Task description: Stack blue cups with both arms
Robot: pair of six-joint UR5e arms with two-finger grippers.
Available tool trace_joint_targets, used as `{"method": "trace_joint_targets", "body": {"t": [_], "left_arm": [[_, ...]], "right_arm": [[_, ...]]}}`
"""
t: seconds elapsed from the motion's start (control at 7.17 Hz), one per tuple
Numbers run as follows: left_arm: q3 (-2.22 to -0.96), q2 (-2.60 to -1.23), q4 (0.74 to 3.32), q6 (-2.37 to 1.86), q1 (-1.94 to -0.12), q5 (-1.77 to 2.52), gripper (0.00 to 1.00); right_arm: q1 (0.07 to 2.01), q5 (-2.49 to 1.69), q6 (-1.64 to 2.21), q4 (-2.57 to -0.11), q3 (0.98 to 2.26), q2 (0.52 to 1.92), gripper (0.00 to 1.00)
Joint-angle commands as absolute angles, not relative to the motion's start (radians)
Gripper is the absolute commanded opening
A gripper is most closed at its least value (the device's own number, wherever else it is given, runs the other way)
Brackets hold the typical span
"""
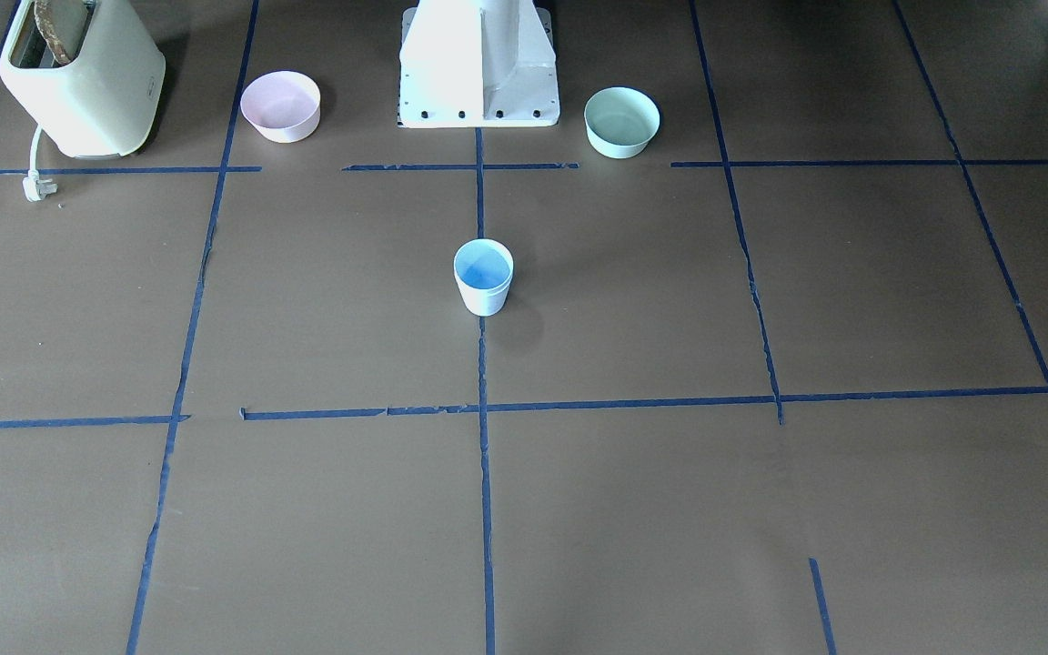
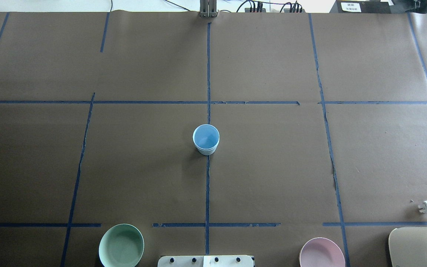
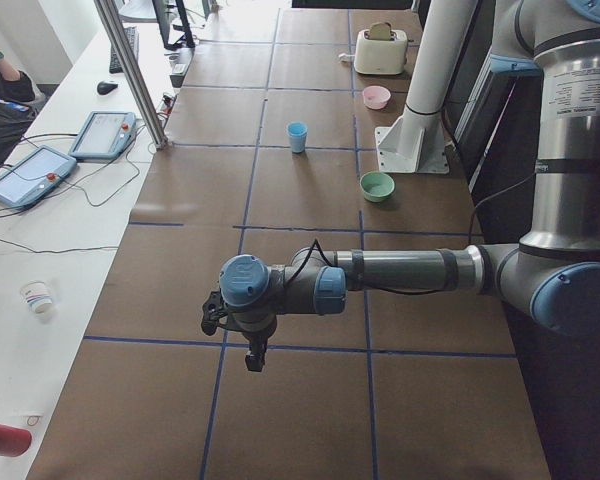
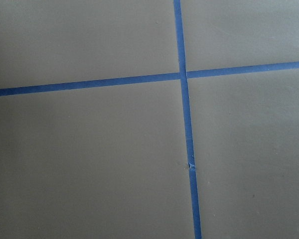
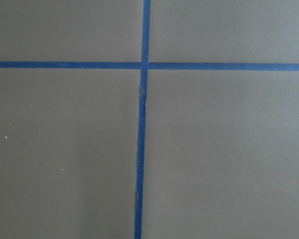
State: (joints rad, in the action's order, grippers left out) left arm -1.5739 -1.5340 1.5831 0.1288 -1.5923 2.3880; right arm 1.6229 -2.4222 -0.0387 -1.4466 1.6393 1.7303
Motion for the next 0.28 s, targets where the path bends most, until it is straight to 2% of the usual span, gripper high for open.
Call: {"method": "trace_joint_targets", "body": {"t": [0.0,0.14], "left_arm": [[-1.574,-1.534,1.583,0.129,-1.592,2.388,1.00],[-1.574,-1.535,1.585,0.129,-1.592,2.388,1.00]], "right_arm": [[1.623,-2.422,-0.040,-1.447,1.640,1.730,1.00],[1.623,-2.422,-0.038,-1.447,1.640,1.730,1.00]]}}
